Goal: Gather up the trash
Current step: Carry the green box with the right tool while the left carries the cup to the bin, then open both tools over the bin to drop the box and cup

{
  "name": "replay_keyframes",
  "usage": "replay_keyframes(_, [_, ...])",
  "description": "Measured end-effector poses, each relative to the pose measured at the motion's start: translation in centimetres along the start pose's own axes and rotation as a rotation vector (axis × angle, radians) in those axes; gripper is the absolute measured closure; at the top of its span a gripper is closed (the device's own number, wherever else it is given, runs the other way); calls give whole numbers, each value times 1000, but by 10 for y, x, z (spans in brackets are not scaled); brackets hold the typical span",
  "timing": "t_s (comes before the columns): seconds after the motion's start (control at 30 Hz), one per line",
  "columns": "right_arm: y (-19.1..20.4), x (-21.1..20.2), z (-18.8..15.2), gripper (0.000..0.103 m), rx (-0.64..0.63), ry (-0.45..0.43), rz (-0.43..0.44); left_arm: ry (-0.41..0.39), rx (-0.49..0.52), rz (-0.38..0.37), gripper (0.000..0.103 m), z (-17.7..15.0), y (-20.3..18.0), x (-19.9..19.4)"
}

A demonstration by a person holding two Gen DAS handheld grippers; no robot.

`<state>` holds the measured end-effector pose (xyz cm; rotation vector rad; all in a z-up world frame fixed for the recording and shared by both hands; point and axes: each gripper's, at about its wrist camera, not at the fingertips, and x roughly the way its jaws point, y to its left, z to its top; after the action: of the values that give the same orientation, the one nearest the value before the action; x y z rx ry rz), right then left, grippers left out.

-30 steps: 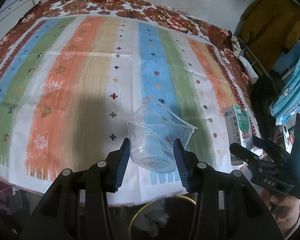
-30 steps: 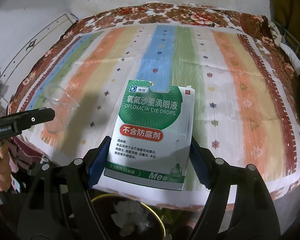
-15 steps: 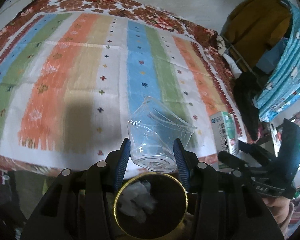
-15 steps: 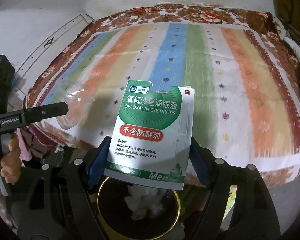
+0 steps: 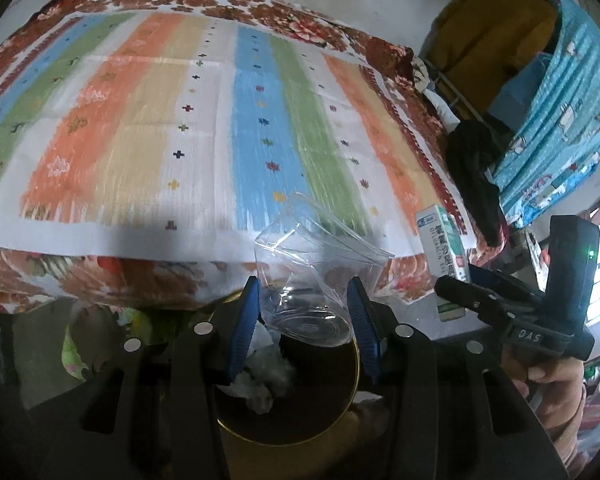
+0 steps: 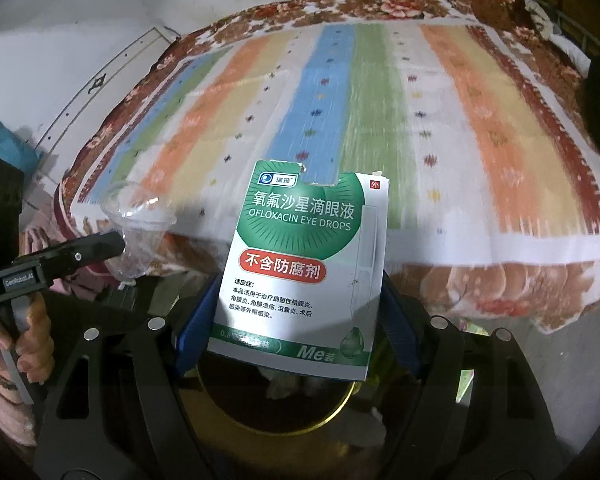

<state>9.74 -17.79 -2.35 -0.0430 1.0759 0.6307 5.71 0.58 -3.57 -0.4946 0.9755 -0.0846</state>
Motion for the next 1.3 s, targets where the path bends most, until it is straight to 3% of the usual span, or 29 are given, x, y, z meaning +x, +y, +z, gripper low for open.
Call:
replay_keyframes(0.27, [11,5,-35,32,1,50,73,27,-13,-23,59,-27,3,2])
replay_keyframes(0.63, [21,22,-54,30,-1,119,79,82,-68,-35,59,-39,6,16])
replay_keyframes(0.73, [20,26,-53,13,9,132,99,103,-110,-44,41,-39,11,22])
replay_keyframes(0.87, [19,25,-53,12,17,126,105,84,-126,-25,41,-37,16,18])
replay_keyframes(1.0, [19,23,-53,11,12,121,110,61,-70,33,39,-39,11,12])
replay_keyframes(1.3, [20,8,-58,9,-19,76,54,45,85,139,15,-55,6,-6])
